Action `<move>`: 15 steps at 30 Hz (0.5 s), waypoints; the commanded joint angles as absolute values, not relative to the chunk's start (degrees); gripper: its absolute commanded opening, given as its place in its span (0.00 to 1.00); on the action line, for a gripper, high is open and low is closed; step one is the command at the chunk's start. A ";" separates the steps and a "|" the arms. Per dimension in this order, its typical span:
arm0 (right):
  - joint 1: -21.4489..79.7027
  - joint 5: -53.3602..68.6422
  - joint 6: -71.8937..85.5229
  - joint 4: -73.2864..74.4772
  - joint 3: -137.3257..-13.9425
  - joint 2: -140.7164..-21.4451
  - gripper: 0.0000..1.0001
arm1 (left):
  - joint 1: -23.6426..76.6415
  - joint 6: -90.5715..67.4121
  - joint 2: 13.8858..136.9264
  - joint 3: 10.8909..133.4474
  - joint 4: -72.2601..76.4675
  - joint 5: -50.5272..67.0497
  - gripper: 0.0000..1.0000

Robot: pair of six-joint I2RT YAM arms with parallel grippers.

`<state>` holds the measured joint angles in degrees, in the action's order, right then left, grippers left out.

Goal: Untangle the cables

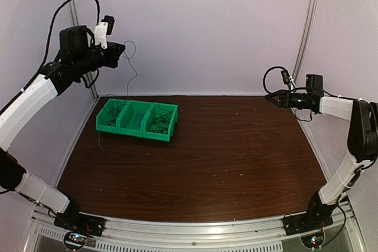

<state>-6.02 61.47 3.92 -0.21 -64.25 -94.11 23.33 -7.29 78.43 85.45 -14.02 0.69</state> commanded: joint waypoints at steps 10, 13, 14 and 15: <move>-6.33 62.34 -6.23 5.46 -62.05 -95.61 0.51 | 20.94 -2.43 85.35 98.09 -17.74 -3.93 0.00; -6.33 62.40 -6.37 5.44 -61.89 -95.95 0.51 | 20.69 -2.12 87.60 101.63 -17.51 -3.77 0.00; -6.33 62.36 -6.41 5.41 -61.80 -96.12 0.51 | 20.55 -2.19 88.47 102.87 -17.42 -3.36 0.00; -6.33 62.28 -6.49 5.41 -61.79 -96.29 0.51 | 20.49 -2.20 89.48 104.11 -17.44 -3.00 0.00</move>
<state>-6.24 61.63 -4.89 5.19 -62.26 -95.57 21.32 -3.31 87.35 98.87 -18.61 -3.07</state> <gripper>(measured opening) 0.508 0.009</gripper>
